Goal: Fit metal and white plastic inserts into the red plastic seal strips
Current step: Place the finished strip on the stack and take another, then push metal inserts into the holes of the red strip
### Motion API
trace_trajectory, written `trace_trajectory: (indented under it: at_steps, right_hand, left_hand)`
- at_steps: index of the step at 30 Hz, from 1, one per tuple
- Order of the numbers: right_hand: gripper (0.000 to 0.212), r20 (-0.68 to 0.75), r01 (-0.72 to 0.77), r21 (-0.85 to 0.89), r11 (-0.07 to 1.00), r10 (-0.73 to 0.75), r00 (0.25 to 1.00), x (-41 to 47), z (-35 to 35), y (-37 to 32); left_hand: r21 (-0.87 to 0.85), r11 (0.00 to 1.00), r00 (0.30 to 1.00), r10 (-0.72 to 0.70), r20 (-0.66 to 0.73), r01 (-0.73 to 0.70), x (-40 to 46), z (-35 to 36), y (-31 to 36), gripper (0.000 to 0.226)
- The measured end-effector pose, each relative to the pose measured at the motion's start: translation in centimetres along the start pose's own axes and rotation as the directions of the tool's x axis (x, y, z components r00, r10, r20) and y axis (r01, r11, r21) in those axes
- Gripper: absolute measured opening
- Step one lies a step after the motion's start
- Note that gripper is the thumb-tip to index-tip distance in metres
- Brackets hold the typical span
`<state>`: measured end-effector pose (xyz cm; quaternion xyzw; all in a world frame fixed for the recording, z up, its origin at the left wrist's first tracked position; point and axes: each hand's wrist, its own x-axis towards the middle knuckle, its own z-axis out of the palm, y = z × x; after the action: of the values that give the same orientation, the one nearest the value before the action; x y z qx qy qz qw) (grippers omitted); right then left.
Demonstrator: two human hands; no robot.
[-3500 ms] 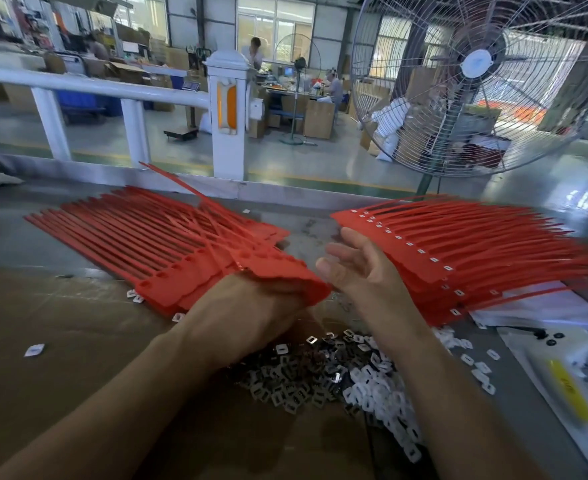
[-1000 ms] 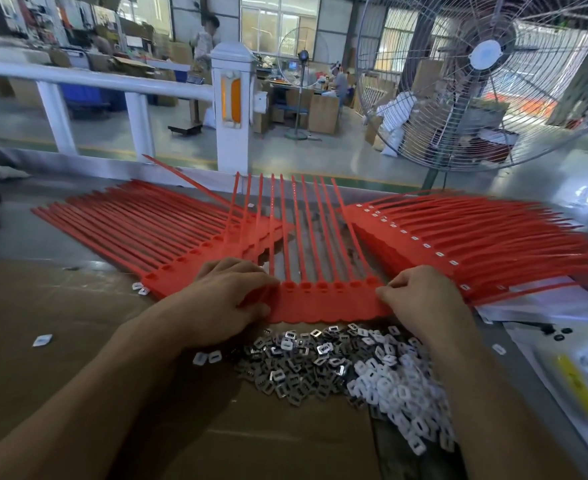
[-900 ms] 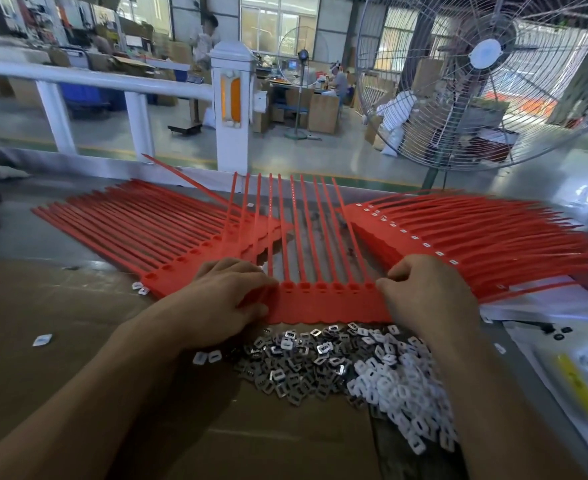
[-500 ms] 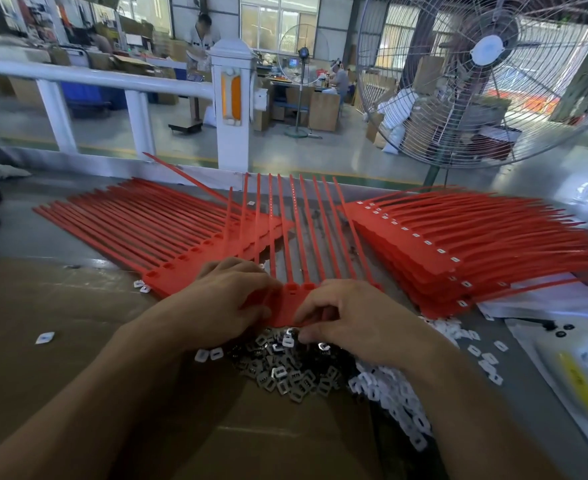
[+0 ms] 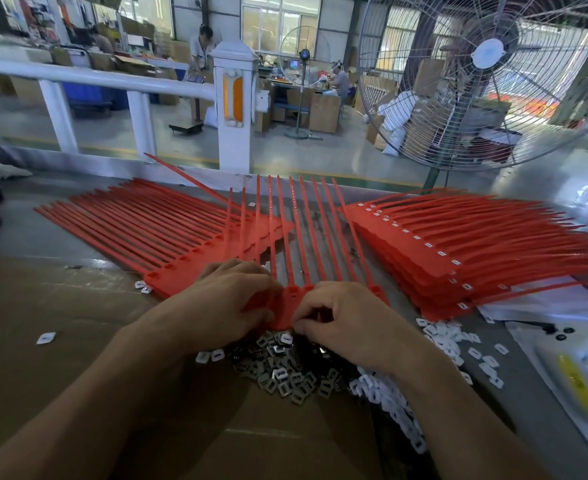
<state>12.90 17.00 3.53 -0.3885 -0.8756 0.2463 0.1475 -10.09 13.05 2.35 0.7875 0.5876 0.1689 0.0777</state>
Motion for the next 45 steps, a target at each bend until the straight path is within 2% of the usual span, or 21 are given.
trace_trajectory:
  at_steps: [3,6,10,16,18,23,31,38,42,45]
  right_hand:
    - [0.007,-0.121,-0.045,0.050,0.998,0.051,0.991,-0.1,0.3,-0.2]
    - [0.012,-0.207,-0.104,0.277,0.955,0.165,0.964,0.1,0.6,-0.4]
    - [0.016,-0.098,-0.181,0.636,0.750,0.311,0.945,0.4,0.7,-0.9]
    - [0.023,-0.013,-0.174,0.827,0.535,0.327,0.945,0.9,1.2,-0.9]
    - [0.025,-0.019,-0.150,0.841,0.519,0.306,0.952,0.9,1.2,-0.9]
    - [0.018,-0.095,-0.095,0.778,0.621,0.266,0.959,0.8,1.1,-0.9]
    - [0.020,-0.113,-0.103,0.725,0.681,0.265,0.958,0.8,1.1,-0.9]
    - [0.015,-0.105,-0.085,0.751,0.655,0.245,0.964,0.8,1.0,-0.8]
    - [0.019,-0.112,-0.095,0.755,0.649,0.270,0.956,1.0,1.1,-0.9]
    - [0.025,-0.110,-0.100,0.781,0.616,0.295,0.949,1.1,1.2,-1.0]
  left_hand:
    - [-0.007,0.999,0.996,0.036,-0.076,-0.037,0.0,-0.2,0.6,0.039]
    - [-0.114,0.989,0.974,0.069,-0.215,-0.095,0.0,-0.3,1.6,0.035]
    - [-0.217,0.961,0.948,0.101,-0.302,-0.171,0.0,0.2,2.7,0.024]
    - [-0.237,0.952,0.915,0.089,-0.393,-0.194,0.1,0.3,2.7,0.010]
    - [-0.225,0.954,0.905,0.088,-0.416,-0.197,0.1,0.2,2.8,0.011]
    - [-0.257,0.953,0.903,0.038,-0.428,-0.161,0.2,0.2,2.9,0.012]
    - [-0.285,0.947,0.897,0.007,-0.443,-0.148,0.3,0.6,2.9,0.018]
    - [-0.315,0.938,0.881,-0.019,-0.473,-0.149,0.5,0.9,3.1,0.015]
    - [-0.334,0.930,0.880,-0.024,-0.475,-0.155,0.4,0.9,3.3,0.014]
    - [-0.278,0.944,0.875,0.021,-0.483,-0.176,0.4,0.6,3.1,0.016]
